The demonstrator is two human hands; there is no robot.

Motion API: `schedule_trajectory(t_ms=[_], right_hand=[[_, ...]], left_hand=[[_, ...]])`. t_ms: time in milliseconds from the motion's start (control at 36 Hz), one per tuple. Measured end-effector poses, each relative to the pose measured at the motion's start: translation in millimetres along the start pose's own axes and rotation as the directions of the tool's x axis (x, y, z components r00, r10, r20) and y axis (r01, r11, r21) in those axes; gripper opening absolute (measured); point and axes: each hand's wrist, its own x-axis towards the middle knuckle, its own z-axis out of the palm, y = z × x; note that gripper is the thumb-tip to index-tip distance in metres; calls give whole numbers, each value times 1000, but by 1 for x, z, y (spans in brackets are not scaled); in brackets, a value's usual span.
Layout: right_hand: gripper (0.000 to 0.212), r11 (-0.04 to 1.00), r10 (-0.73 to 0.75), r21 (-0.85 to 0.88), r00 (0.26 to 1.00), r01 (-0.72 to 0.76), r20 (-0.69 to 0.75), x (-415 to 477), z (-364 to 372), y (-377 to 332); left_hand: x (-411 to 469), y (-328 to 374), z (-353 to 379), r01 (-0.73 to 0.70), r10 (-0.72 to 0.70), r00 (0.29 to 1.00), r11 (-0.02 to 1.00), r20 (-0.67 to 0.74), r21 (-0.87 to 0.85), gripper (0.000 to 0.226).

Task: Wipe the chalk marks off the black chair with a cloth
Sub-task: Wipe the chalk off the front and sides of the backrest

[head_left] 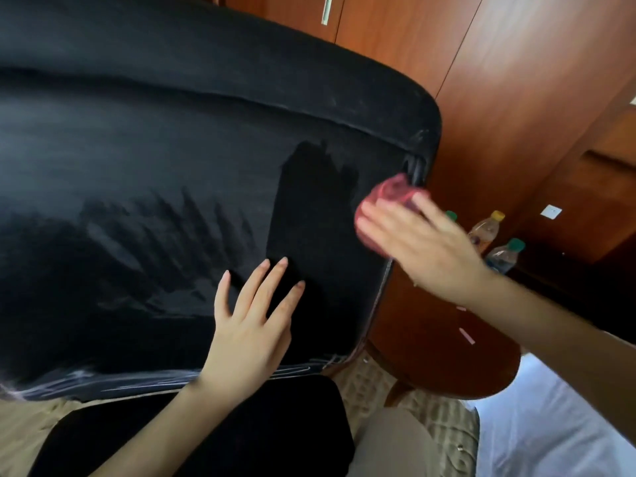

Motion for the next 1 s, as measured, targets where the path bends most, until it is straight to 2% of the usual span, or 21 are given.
schedule_trajectory(t_ms=[83,167,250,361,528,611,667,778,833,917,1000], right_hand=[[61,989,138,49,990,-137,-4,9,-4,11],[58,953,255,172,967,-247,-22,4,4,-19],[55,929,311,212,950,-302,-11,-15,18,-55],[52,930,298,217,954,-296,24,-43,32,-93],[59,918,278,254,951,-304,132,-71,39,-146],[62,915,189,314,956,-254,224,-89,43,-176],[57,905,137,362,958,-224,251,-99,45,-187],[49,849,147,488,978,-202,148,-94,31,-167],[47,807,219,550,974,-215,60,-84,18,-143],[42,718,437,623,898,-311,-54,-62,1,-100],[26,627,658,664,733,-408,-171,-34,-9,-65]], left_hand=[[3,5,3,13,-13,1000,1000,0,4,50],[3,8,6,22,-22,1000,1000,0,19,50],[3,9,8,21,-21,1000,1000,3,23,52],[2,10,11,24,-24,1000,999,-1,46,52],[3,13,11,30,-29,1000,998,-11,61,50],[3,12,9,20,-19,1000,997,-16,74,50],[3,11,9,11,-9,1000,996,-17,89,51],[3,9,10,6,-4,1000,995,-22,104,52],[3,10,11,9,-5,999,994,-33,110,51],[3,12,12,16,-10,999,993,-48,113,49],[3,12,13,15,-9,998,993,-55,114,49]])
